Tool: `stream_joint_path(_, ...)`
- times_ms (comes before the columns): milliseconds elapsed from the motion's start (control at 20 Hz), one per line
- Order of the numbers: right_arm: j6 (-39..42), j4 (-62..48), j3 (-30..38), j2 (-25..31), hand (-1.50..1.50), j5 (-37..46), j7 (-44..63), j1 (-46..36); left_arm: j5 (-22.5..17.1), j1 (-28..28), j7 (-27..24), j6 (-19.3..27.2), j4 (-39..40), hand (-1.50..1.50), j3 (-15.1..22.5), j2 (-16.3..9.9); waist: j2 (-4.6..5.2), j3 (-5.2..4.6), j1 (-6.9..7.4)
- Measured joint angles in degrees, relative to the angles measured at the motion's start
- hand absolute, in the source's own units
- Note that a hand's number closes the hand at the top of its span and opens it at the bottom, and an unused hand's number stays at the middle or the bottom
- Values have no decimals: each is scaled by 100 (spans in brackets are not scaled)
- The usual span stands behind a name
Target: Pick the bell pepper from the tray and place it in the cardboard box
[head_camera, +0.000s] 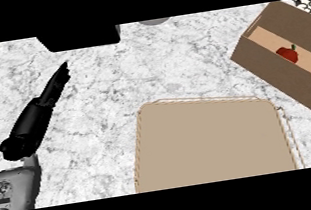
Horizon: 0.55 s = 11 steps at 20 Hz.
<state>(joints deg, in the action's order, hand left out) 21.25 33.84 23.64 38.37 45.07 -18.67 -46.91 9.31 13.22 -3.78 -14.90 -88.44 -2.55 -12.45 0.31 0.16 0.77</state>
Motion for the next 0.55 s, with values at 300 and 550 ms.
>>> stream_joint_path(300,-28,-516,1628,-76,-150,-1523,226,-394,22,-32,-18,42,-21,0,5,36,-5,2,-28)
stream_joint_path(550,-140,-1036,2401,289,-150,-2188,420,-441,3,-21,17,15,-74,0,9,45,22,-1,32)
